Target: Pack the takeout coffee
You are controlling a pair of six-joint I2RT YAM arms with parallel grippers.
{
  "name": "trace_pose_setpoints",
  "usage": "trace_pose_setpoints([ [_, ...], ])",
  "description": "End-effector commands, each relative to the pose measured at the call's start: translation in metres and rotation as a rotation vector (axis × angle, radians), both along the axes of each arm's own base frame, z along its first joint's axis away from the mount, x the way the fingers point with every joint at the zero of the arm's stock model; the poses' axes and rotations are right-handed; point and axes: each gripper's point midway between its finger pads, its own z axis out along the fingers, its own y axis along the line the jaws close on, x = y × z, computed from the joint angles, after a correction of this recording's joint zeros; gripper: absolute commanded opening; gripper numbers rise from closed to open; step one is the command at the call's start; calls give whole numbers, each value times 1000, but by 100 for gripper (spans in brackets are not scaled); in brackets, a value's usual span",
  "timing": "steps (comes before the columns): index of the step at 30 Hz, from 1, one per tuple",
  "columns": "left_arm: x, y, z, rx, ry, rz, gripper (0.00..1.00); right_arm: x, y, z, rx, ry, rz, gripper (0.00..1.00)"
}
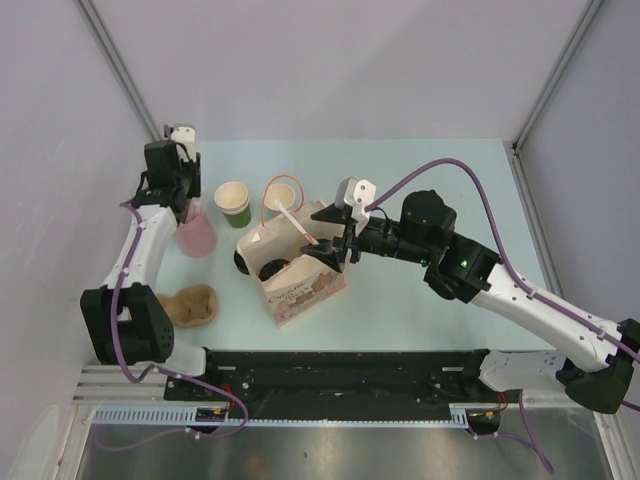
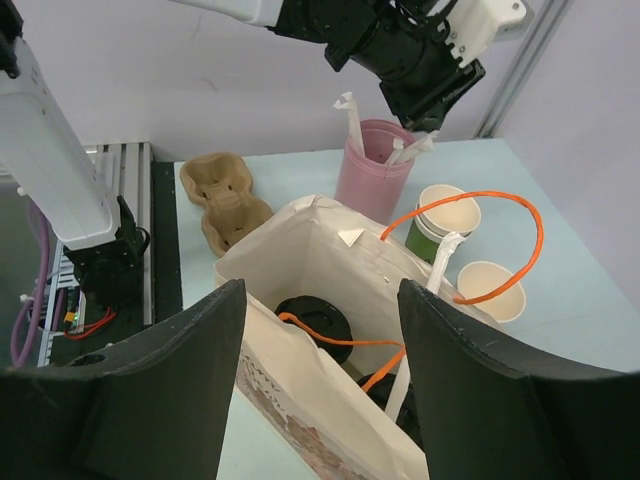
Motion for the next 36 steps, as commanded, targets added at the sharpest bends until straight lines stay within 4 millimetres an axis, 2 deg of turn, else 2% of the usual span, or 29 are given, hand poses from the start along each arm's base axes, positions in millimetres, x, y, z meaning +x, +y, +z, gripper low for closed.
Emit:
trace_pose_setpoints([
  [1, 3, 2, -14, 3, 50, -11, 43, -4, -2, 8, 13, -26, 1, 67],
  [4, -6, -3, -4, -17, 23, -26, 45, -3, -3, 5, 2, -18, -9, 67],
  [9, -26, -9, 38, -14, -80, -44, 47, -5, -1, 4, -1, -13, 3, 67],
  [11, -35, -12, 38, -20, -78, -58, 50, -6, 0, 3, -3, -12, 6, 67],
  [14, -53, -15, 27, -9, -53, -78, 54, -8, 2, 0, -12, -8, 14, 67],
  [16, -61, -16, 10, 9, -11, -93, 55, -9, 3, -1, -14, -8, 20, 67],
  [18, -64, -16, -3, 30, 23, -103, 56, -9, 5, -3, -16, -7, 25, 67],
  [23, -56, -15, -33, 72, 116, -115, 54, -10, 7, -2, -12, -8, 32, 68],
  [26, -49, -12, -40, 92, 144, -106, 53, -11, 5, 0, -12, -8, 29, 68],
  [30, -40, -15, -40, 77, 144, -116, 51, -12, 4, -2, -16, -7, 29, 68],
  [36, -36, -13, -32, 87, 129, -102, 41, -12, 4, -2, -18, -9, 28, 68],
])
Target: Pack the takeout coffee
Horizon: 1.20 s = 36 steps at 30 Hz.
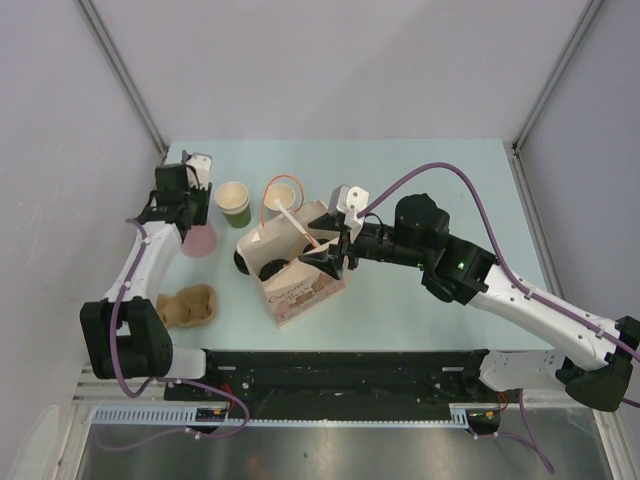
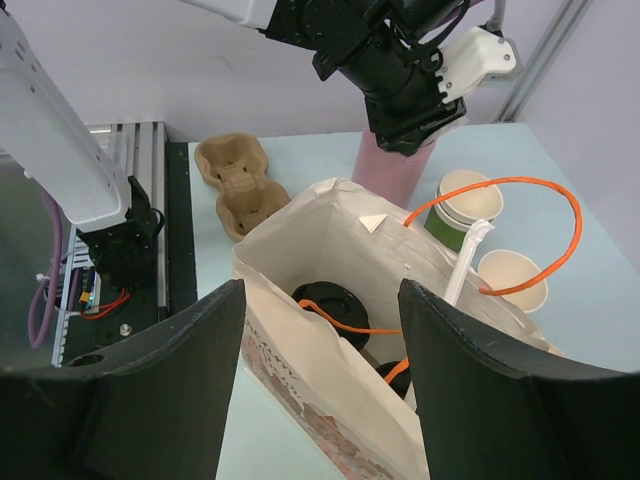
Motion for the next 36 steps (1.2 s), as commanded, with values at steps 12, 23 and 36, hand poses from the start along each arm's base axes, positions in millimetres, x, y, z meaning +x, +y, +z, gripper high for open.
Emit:
trace_pose_setpoints([
  [12, 8, 6, 94, 18, -234, 8, 50, -2, 0, 4, 1, -28, 9, 68],
  [23, 40, 20, 85, -16, -198, 72, 46, -4, 5, -4, -18, -16, 35, 68],
  [36, 75, 35, 74, 25, -174, 123, 44, -7, 3, -8, -36, -11, 45, 68],
])
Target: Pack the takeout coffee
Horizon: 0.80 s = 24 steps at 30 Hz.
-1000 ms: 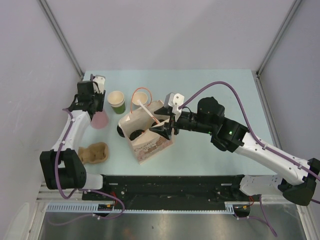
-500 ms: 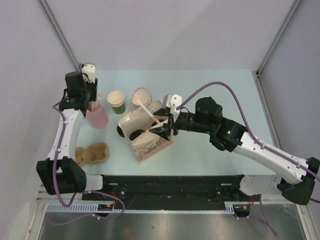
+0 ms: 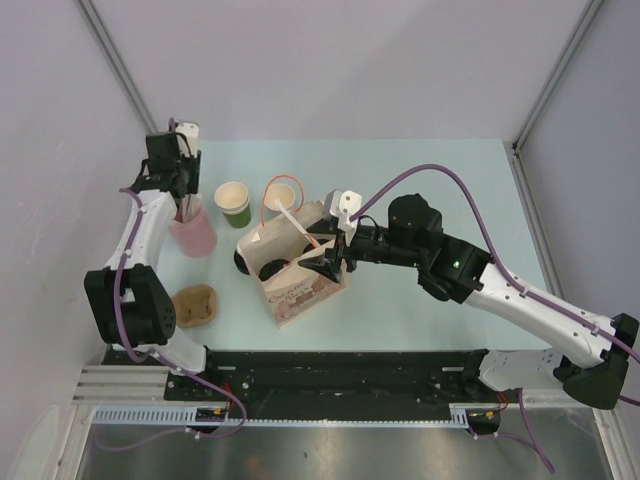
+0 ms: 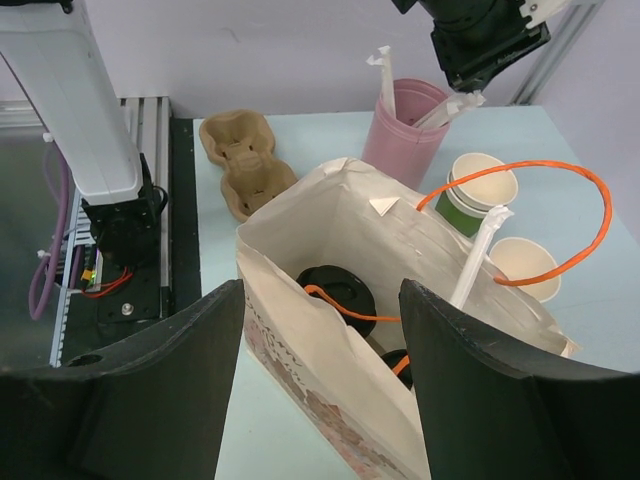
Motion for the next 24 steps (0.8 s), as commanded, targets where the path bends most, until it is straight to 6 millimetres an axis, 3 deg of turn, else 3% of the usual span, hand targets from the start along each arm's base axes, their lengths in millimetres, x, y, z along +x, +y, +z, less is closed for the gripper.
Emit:
trace_pose_setpoints([
  [1, 14, 8, 31, 9, -91, 41, 44, -7, 0, 5, 7, -13, 28, 68],
  [5, 10, 3, 35, -7, -104, 21, 45, -7, 0, 3, -3, -11, 32, 68],
  [11, 3, -2, 64, -24, -174, 7, 49, -7, 3, -2, -13, -8, 40, 68],
  [18, 14, 2, 61, -19, -167, 22, 49, -7, 3, -4, -20, -1, 43, 68],
  [24, 22, 6, 45, -6, -126, 34, 47, -10, 2, -6, -28, 8, 47, 68],
])
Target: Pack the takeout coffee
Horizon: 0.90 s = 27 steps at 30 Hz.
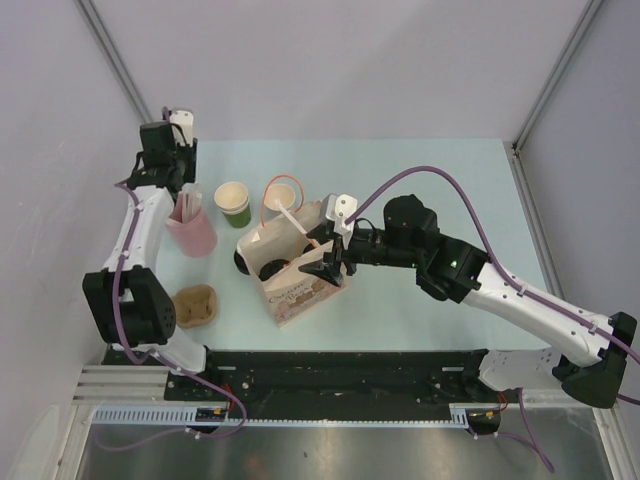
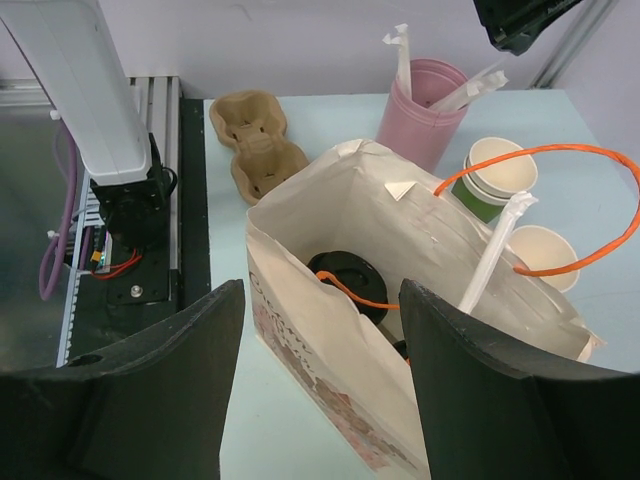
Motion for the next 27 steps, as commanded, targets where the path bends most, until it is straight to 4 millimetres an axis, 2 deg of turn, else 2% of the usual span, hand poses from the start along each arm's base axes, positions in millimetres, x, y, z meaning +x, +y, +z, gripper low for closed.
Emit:
trace_pose_setpoints([
  [1, 10, 5, 7, -5, -31, 20, 47, -5, 1, 6, 13, -9, 20, 68],
  [5, 9, 8, -10, 0, 10, 28, 46, -6, -1, 7, 13, -10, 17, 68],
  [11, 12, 17, -15, 27, 22, 50, 45, -9, 0, 6, 9, -10, 33, 68],
  [19, 19, 20, -36, 6, 54, 47, 40, -15, -2, 7, 5, -17, 46, 68],
  [21, 19, 20, -36, -24, 44, 37, 35, -17, -4, 8, 4, -21, 47, 68],
  [24, 19, 21, -33, -31, 32, 35, 16, -18, -5, 9, 6, -20, 48, 68],
  [25, 18, 20, -29, -32, 23, 29, 7, -18, -5, 10, 7, -21, 48, 68],
  [27, 17, 20, -25, -30, 15, 23, 0, -19, -5, 9, 4, -19, 51, 68],
])
